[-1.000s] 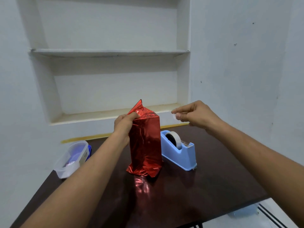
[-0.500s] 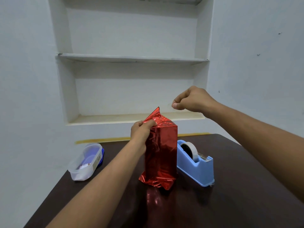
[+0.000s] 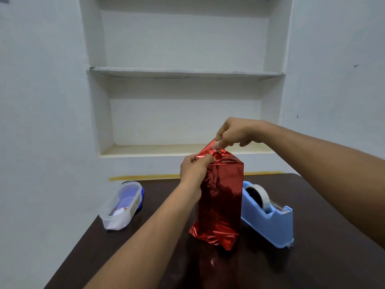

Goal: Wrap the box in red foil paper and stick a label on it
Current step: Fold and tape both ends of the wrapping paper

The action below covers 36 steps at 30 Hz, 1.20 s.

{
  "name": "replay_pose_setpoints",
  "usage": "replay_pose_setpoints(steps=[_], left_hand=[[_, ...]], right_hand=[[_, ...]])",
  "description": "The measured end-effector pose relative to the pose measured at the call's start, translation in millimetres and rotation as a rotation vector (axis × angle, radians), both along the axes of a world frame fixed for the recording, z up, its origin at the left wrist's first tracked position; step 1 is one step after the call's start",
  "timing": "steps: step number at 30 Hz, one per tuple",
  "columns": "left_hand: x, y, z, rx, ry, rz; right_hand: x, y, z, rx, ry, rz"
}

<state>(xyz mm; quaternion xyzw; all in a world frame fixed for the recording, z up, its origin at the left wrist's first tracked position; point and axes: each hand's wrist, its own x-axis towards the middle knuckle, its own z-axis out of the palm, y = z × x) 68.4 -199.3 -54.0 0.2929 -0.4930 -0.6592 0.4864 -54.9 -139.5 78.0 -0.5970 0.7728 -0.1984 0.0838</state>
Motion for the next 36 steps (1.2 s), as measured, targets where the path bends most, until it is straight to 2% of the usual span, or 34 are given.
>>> replay_pose_setpoints(steps=[12, 24, 31, 36], left_hand=[[-3, -4, -2, -0.025, -0.013, 0.01], [-2, -5, -1, -0.03, -0.023, -0.01], [1, -9, 3, -0.03, -0.106, -0.036], [6, -14, 18, 0.067, -0.18, -0.054]], right_hand=[[-6, -20, -14, 0.011, -0.026, 0.005], [-3, -31, -20, 0.003, 0.154, 0.025], [-3, -35, -16, 0.024, 0.199, -0.009], [-2, -29, -16, 0.017, 0.154, -0.03]])
